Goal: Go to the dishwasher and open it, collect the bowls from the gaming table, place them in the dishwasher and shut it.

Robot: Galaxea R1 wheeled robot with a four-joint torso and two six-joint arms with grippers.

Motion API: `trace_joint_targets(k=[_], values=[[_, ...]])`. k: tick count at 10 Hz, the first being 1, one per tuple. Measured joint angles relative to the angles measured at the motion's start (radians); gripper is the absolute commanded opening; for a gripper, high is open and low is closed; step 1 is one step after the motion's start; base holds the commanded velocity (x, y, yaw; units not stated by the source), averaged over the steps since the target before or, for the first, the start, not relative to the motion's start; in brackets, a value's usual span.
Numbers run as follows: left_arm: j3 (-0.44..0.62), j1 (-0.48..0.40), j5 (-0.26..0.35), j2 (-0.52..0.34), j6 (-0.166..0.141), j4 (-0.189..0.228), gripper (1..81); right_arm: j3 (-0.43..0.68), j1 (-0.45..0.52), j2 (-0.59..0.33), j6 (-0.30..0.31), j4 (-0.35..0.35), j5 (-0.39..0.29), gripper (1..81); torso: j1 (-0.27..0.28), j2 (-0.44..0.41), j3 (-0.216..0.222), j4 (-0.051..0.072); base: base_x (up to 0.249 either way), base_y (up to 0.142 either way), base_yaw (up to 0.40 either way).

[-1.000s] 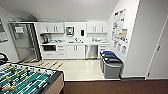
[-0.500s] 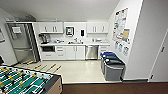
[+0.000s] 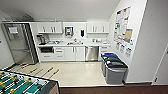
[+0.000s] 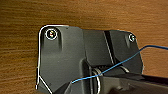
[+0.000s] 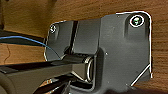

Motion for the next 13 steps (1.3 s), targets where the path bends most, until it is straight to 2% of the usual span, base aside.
trace_joint_targets(k=[13], values=[[-0.022,0.000,-0.007,0.006,0.000,0.000,81.1,0.000,0.000,0.003,0.000,0.000,0.000,81.1,0.000,0.000,0.000,0.000,0.229,0.000,0.000]])
